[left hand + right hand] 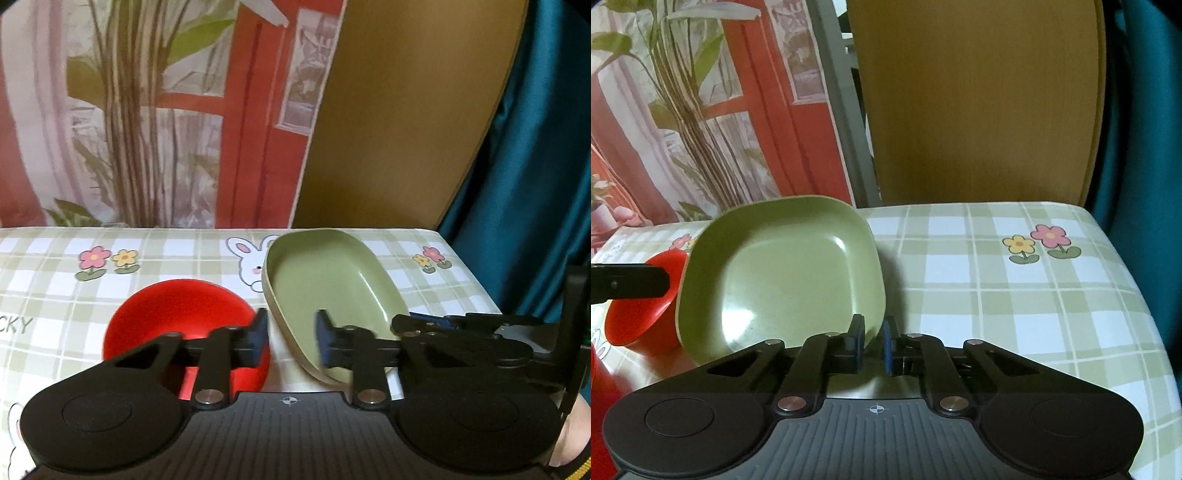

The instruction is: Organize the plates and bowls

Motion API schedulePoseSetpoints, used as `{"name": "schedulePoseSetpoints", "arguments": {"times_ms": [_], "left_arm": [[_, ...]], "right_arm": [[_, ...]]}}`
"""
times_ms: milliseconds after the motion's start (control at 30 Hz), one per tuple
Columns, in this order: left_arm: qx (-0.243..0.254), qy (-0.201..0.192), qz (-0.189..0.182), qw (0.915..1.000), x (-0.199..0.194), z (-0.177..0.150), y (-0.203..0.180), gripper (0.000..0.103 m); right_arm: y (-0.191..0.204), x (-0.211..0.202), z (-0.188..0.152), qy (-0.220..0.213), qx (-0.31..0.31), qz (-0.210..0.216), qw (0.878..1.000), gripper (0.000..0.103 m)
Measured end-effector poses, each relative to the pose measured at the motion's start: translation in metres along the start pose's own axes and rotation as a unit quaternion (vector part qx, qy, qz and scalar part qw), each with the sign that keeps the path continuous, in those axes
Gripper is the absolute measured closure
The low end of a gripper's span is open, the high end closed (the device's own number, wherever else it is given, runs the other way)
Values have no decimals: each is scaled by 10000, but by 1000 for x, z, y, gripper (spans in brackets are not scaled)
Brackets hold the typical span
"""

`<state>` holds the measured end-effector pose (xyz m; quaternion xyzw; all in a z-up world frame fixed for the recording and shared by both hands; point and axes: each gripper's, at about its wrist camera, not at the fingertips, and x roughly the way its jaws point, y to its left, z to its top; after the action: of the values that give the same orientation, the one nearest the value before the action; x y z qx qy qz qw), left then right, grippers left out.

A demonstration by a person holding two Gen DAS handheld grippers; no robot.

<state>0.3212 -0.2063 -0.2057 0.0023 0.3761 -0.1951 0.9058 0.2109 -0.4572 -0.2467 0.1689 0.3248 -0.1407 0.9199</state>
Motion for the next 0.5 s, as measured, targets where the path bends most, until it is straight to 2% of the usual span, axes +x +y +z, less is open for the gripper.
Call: {"name": "schedulePoseSetpoints", "arguments": {"times_ms": [200,300,500], "left_arm": [[89,29,77,9999,16,1,-2,81],[66,17,63,10000,21,0,-4,86],[152,-118,83,9998,10,-1,-7,86]], "right_arm": [[-1,1,-2,-9,-13,16,10000,94],[-1,2,-2,17,28,13,10000,94],[2,-15,1,9,354,79,9993,95]]}}
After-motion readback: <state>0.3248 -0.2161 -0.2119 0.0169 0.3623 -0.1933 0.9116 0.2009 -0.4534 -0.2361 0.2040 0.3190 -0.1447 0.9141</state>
